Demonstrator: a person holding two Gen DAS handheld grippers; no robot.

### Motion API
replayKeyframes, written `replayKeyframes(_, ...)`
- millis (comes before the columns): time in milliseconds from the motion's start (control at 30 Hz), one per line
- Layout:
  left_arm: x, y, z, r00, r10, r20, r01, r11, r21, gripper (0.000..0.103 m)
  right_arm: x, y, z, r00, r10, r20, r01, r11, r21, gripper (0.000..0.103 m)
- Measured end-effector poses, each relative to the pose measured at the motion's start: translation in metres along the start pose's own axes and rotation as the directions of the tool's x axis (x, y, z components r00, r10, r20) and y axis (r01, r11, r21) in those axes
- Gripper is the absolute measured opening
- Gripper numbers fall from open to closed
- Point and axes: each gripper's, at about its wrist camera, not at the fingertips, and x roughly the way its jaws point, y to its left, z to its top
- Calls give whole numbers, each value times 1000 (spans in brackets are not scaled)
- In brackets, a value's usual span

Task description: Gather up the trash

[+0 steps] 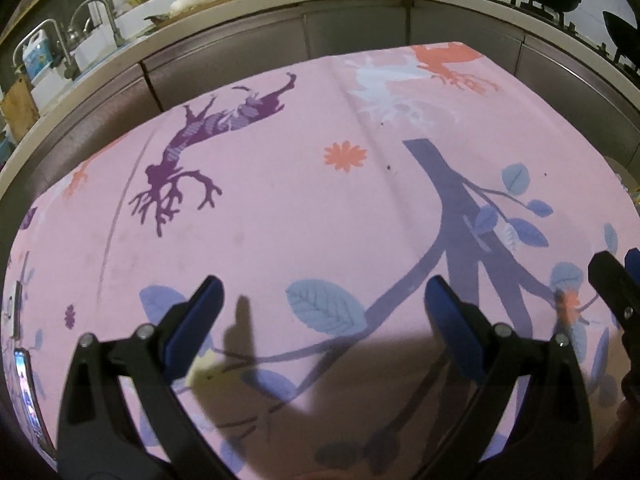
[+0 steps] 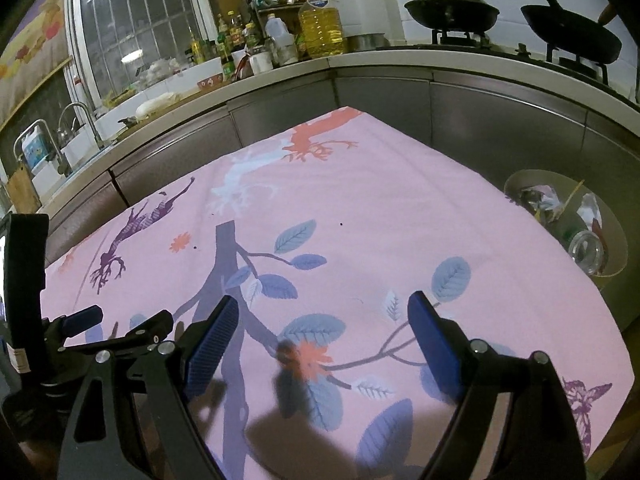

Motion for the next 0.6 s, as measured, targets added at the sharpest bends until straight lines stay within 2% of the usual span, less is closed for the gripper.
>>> replayKeyframes(233,3,5,3,1000,4,-5,-4,1000,-19,97,8,5,3,1000,0,-1,0,1000,-14,83)
replayKeyframes(600,13,36,2,999,36,-30,-38,995,-93,97,26,29,8,999,33,-27,-35,998,-58,83)
